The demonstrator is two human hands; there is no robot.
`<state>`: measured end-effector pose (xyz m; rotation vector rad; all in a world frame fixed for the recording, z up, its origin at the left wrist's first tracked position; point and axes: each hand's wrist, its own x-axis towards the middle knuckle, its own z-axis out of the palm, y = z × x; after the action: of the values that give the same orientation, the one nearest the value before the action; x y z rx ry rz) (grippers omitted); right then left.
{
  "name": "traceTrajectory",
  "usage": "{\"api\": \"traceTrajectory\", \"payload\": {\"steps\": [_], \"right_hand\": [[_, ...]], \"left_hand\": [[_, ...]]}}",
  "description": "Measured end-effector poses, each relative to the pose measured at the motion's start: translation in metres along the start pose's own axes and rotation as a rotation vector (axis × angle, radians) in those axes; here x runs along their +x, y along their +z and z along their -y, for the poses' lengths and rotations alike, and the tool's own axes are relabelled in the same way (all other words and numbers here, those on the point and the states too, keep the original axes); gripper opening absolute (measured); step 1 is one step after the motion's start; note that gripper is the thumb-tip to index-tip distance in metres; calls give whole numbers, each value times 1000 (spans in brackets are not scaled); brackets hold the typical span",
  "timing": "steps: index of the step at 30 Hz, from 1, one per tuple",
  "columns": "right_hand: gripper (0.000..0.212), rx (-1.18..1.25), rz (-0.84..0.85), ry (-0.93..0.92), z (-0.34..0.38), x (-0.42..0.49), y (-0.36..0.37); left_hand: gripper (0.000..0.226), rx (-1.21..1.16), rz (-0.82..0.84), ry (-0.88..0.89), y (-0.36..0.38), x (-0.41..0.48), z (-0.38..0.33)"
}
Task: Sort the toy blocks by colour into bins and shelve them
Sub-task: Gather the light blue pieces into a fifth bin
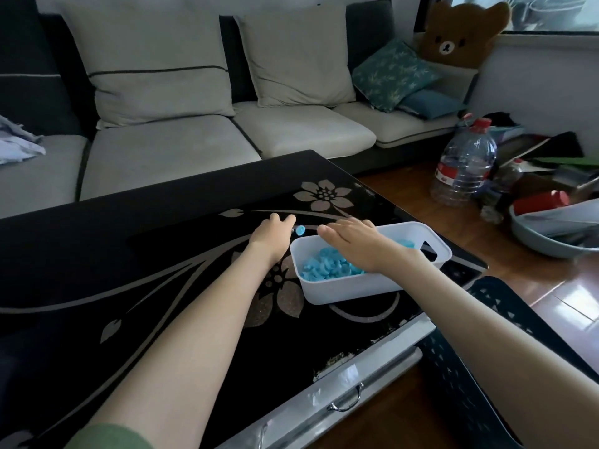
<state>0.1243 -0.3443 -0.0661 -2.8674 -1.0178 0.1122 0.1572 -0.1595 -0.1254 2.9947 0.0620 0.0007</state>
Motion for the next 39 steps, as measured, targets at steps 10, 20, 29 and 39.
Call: {"api": "traceTrajectory", "payload": {"steps": [10,20,29,39], "right_hand": [[36,44,-11,25,2,-1,-1],[45,163,-19,14,-14,-1,5],[32,272,6,53,-30,-22,1],[31,123,-378,228,-30,-30,-10]], "left_hand": [[34,-150,14,3,-12,-9,-7],[37,-294,150,310,-14,-23,-1],[13,-193,4,276,-12,-45,-16],[34,-616,-81,-144,-51,-81,-34]]}}
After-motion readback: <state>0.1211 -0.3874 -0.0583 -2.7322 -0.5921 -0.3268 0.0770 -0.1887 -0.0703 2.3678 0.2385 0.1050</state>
